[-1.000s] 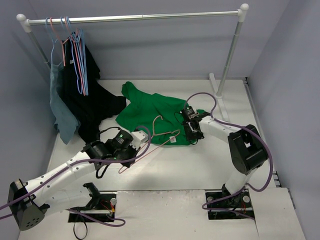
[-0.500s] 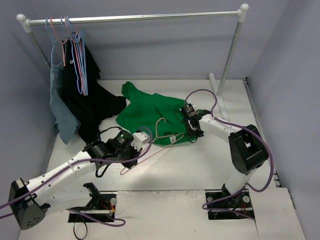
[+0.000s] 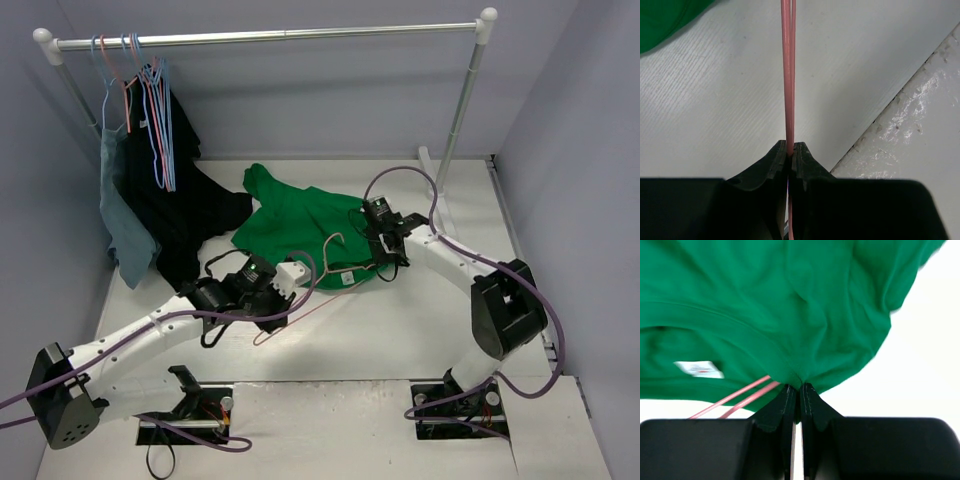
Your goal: Place the t-shirt on the hanger
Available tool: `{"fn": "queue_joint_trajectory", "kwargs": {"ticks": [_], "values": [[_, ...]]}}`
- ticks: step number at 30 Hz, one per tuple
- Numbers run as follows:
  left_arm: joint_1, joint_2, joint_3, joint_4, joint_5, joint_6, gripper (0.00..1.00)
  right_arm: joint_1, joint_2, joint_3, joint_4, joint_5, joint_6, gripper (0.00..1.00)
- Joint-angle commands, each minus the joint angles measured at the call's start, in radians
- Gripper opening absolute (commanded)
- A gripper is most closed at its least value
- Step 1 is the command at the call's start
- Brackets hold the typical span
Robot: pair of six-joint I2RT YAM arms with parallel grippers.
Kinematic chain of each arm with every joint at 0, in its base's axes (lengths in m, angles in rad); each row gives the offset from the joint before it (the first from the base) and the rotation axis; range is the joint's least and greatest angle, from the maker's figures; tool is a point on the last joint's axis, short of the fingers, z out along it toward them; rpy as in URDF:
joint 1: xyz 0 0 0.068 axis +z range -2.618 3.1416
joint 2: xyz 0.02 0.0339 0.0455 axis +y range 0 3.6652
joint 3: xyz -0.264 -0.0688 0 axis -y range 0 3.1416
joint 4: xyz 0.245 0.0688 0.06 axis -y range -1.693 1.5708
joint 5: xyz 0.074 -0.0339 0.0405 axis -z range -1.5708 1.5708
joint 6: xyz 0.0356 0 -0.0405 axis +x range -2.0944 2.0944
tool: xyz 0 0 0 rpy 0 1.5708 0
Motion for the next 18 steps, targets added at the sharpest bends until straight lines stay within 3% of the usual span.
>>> {"fn": "queue_joint_trajectory", "kwargs": {"ticks": [1, 8, 18], "values": [[-0.004, 0.004, 0.061, 0.124, 0.026, 0.03, 0.0, 0.026, -0.084, 0.086, -0.03, -0.005, -0.054, 0.0], [-0.006, 0.007, 0.107, 0.276, -0.025, 0.019, 0.0, 0.047, -0.147, 0.193, -0.074, -0.015, -0.098, 0.01], [-0.006, -0.001, 0.183, 0.412, 0.026, 0.011, 0.0, 0.067, -0.156, 0.444, -0.162, -0.024, -0.184, 0.02]]}}
